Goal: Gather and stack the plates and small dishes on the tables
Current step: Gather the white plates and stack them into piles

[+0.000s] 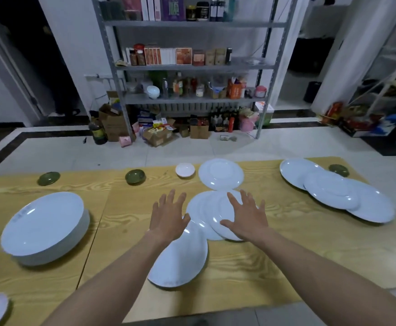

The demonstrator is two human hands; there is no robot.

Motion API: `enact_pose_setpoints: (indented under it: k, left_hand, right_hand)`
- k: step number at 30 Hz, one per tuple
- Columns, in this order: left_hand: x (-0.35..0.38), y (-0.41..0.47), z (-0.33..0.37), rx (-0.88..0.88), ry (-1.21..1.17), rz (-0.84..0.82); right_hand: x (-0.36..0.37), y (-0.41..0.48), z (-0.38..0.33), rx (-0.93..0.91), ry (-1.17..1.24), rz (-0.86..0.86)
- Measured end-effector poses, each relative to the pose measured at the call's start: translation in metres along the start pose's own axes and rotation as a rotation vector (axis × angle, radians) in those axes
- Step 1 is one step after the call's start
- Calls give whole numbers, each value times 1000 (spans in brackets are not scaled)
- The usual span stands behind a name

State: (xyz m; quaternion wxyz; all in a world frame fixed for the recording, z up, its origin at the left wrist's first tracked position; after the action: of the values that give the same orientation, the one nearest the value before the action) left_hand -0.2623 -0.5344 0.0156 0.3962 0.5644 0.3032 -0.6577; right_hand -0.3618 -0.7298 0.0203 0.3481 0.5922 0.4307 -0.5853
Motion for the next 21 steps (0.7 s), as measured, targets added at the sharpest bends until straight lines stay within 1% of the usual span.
enact_pose_setpoints:
  k: [4, 8, 13, 17, 21]
  left_hand:
    - [25, 33, 27, -32, -122, -30]
    - [60, 69, 50, -97, -229, -106]
    - [97, 101, 65, -215, -363, -198]
    - [123, 117, 73, -378, -457, -280]
    - [141, 129, 82, -561, -543, -310]
  right_hand:
    - [14, 20, 29, 99, 125, -79]
    - [27, 49, 57, 232, 251, -138]
    - [56, 82, 89, 401, 450, -199]
    - [71, 97, 111, 591, 708, -205]
    - [85, 114, 133, 772, 856, -246]
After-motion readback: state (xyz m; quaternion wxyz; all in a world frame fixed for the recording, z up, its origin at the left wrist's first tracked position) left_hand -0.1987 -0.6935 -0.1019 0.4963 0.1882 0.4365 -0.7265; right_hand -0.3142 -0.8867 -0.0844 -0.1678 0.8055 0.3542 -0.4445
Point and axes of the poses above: each hand's wrist, its own y-axis towards the middle knuckle, its own x-axis out of the palm, z = x × y, the point moved 2 cm from there along y, towards the middle knuckle, and after that the axes turned 7 degrees about z, right-handed, at the moved point
